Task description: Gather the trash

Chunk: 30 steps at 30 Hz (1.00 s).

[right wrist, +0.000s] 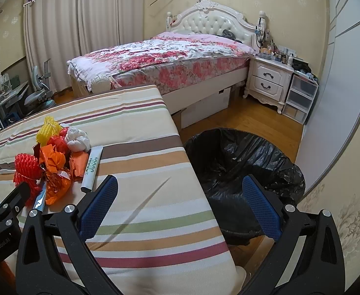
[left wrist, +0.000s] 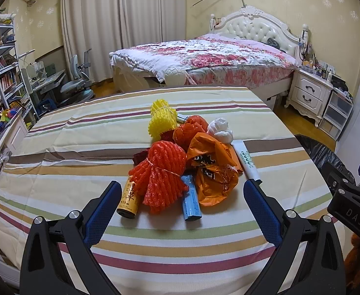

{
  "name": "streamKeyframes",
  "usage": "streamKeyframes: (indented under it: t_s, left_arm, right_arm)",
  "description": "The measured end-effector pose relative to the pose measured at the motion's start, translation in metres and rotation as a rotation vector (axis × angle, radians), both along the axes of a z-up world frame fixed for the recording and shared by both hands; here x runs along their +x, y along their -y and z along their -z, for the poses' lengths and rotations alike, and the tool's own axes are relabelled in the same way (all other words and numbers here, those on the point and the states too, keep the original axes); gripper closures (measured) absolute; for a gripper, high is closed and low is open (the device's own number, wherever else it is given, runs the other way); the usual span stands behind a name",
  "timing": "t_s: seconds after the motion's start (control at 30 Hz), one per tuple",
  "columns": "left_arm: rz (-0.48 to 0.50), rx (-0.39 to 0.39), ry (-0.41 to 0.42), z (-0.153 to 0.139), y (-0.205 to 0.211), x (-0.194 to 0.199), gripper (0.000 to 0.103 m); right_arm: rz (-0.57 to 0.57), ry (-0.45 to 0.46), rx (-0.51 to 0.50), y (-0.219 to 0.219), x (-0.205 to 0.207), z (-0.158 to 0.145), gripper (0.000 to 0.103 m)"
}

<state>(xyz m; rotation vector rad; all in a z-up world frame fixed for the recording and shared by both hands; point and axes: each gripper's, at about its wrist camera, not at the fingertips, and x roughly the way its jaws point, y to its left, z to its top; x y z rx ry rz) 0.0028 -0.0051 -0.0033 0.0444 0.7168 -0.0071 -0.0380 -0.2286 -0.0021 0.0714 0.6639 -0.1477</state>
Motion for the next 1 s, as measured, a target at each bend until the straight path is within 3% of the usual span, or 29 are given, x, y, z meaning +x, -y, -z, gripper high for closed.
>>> streamKeyframes:
  t_s: [1.0]
  left_arm:
    - [0.000, 0.004, -0.008, 0.011, 0.000, 0.001, 0.006]
  right_arm:
    - [0.001, -0.011, 0.005, 0.003, -0.005, 0.010, 0.004]
